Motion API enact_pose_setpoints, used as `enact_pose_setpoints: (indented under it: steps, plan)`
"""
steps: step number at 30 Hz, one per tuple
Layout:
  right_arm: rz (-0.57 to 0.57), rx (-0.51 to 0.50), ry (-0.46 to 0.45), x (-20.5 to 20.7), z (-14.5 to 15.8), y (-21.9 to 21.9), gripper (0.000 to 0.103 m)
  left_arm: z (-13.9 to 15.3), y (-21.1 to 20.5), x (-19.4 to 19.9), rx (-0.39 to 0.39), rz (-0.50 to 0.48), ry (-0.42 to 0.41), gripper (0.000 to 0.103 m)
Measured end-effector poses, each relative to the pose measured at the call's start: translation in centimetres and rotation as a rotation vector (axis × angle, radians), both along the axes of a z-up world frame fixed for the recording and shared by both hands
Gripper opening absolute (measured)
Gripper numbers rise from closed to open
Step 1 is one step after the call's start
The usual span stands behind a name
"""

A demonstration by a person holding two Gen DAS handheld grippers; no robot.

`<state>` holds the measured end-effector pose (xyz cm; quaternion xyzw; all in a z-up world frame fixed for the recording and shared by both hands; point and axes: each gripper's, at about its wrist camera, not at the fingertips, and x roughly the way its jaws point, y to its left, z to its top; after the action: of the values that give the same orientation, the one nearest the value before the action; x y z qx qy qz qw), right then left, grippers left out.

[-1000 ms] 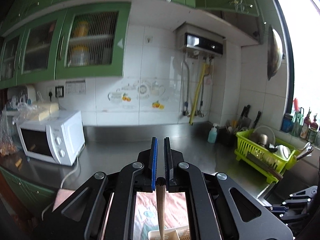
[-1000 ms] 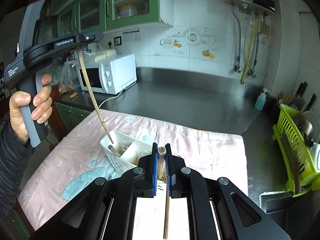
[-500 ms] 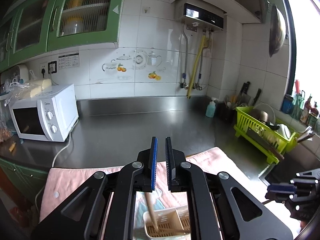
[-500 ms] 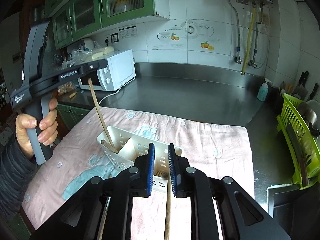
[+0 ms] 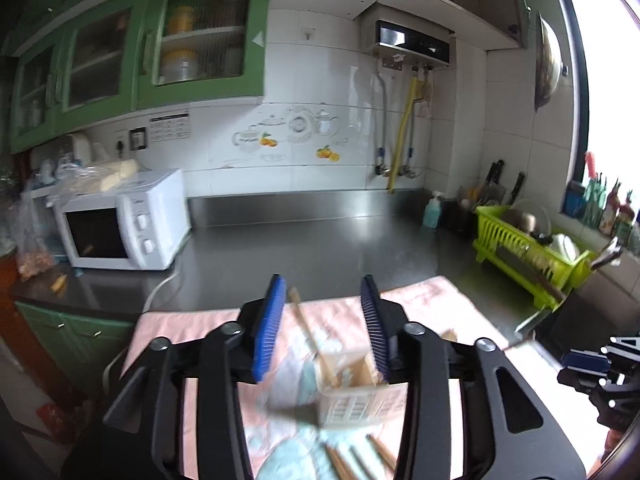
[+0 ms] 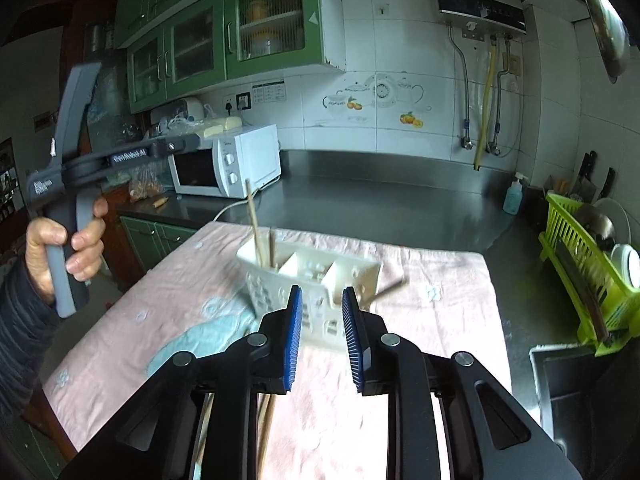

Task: Organize utensils
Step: 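Lower the right tool's chopstick into the caddy and open the right tool, then move both tools back to the chopsticks on the towel and close on one each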

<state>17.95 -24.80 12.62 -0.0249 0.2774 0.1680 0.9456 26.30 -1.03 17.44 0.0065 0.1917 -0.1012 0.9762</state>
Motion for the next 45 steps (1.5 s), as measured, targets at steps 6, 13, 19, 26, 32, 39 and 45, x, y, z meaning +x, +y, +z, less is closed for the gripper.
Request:
enact_pose_setpoints:
  steps: [6, 13, 19, 26, 32, 39, 45]
  plan:
    - [0.004, 0.053, 0.094, -3.9, -5.3, 0.5, 0.021, -3.2, 1.5, -5.8, 0.01, 0.013, 0.044, 0.046]
    - [0.031, 0.072, 0.199, -6.9, -11.5, 2.4, 0.021, -8.0, 3.0, -9.9, -0.032, 0.038, 0.115, 0.047]
    - [0.025, 0.069, 0.276, -7.2, -15.9, 3.6, 0.021, -12.4, 3.0, -12.3, -0.027, 0.043, 0.179, 0.047]
    - [0.019, 0.05, 0.321, -6.3, -18.4, 4.4, 0.02, -17.9, 2.4, -12.7, -0.053, 0.023, 0.314, 0.045]
    - [0.015, 0.012, 0.332, -6.0, -19.4, 4.9, 0.02, -22.4, 0.3, -12.6, -0.041, -0.01, 0.429, 0.034]
    - [0.012, 0.016, 0.35, -5.7, -19.9, 4.7, 0.014, -25.1, -0.9, -11.5, -0.062, 0.004, 0.503, 0.027]
    - [0.018, 0.019, 0.347, -5.5, -19.7, 4.7, 0.014, -25.6, -1.5, -11.2, -0.082, -0.005, 0.525, 0.027]
